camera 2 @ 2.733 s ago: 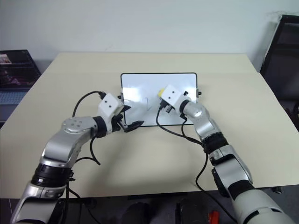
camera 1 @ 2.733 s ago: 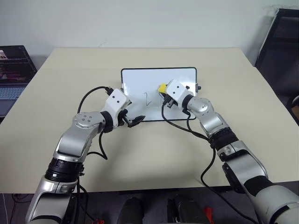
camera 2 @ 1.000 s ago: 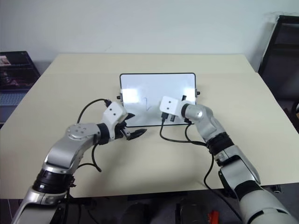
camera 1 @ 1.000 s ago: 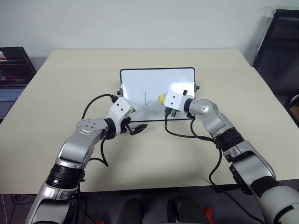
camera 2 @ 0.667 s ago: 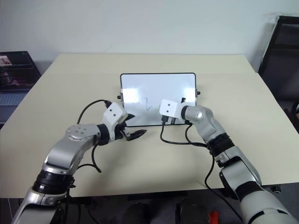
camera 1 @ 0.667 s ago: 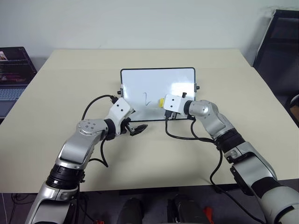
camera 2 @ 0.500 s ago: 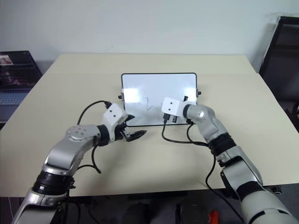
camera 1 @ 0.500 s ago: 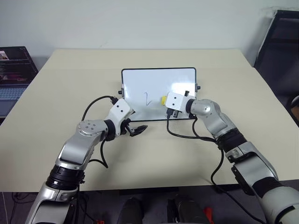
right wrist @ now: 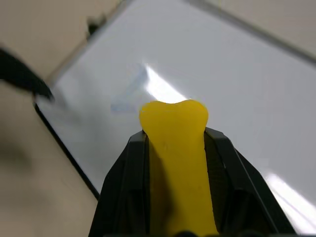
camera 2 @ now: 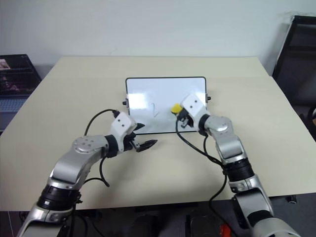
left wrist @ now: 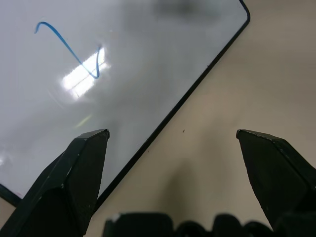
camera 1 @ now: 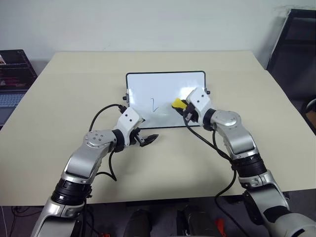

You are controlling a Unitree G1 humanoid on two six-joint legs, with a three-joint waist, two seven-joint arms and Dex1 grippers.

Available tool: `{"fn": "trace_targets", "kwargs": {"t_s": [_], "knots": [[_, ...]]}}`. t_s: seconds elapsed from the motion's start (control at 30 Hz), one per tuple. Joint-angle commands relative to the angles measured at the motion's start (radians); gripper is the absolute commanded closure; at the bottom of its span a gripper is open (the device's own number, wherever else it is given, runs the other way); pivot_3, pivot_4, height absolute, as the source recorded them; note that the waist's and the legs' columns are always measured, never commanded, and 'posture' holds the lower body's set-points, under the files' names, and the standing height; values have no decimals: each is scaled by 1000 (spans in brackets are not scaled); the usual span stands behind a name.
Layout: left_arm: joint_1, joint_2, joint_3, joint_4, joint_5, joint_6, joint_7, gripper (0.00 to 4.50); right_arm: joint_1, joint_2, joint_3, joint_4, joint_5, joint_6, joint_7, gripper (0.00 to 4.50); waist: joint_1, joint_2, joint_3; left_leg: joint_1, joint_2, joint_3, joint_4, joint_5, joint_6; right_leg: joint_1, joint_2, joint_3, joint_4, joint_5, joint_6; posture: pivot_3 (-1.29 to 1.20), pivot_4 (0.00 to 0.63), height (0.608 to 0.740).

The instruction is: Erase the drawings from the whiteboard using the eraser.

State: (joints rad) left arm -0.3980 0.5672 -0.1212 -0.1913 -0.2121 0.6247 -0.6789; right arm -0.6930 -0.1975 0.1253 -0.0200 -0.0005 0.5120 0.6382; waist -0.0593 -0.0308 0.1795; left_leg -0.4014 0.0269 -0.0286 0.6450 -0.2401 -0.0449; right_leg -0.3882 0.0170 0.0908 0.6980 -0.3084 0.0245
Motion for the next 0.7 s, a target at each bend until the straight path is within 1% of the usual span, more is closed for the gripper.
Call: {"fn": "trace_targets", "kwargs": {"t_s": [0.03,0.1,0.2,0.3,0.4,0.57,0.7], "knots": [[6,-19,51,-34,11,-35,55,0,23,1,-55,-154,90,99,-13,3378,3,0,0,0,0,0,0,0,0,0,0,0,0,0,0,0,150,740],[21,-42,72,-24,32,-75,112,0,60,-10,-64,-226,125,129,-12,3378,10,0,0,-1,-1,0,0,0,0,0,-1,0,-1,0,0,0,150,740],[43,-100,108,-32,29,-94,186,0,127,-34,-65,-293,157,127,-9,3378,16,0,0,-1,-1,0,0,0,0,0,-1,0,-2,0,0,0,150,740],[90,-161,141,-87,6,-100,237,0,235,-62,-44,-355,170,68,3,3378,17,0,0,-1,-1,0,0,0,0,0,-1,0,-2,0,0,0,150,740],[140,-197,191,-130,2,-110,289,0,310,-72,-30,-361,147,-7,-21,3378,13,0,0,-1,-1,0,0,0,0,0,-1,0,-2,0,0,0,150,740],[217,-216,255,-154,-8,-91,342,0,386,-89,20,-311,69,-155,-62,3378,1,0,0,1,0,1,0,0,0,1,0,1,-1,0,0,0,150,740],[255,-189,240,-152,24,-79,353,0,385,-86,41,-267,47,-147,-97,3378,3,-1,0,1,-1,2,0,0,0,1,0,1,-1,0,0,0,150,740]]}}
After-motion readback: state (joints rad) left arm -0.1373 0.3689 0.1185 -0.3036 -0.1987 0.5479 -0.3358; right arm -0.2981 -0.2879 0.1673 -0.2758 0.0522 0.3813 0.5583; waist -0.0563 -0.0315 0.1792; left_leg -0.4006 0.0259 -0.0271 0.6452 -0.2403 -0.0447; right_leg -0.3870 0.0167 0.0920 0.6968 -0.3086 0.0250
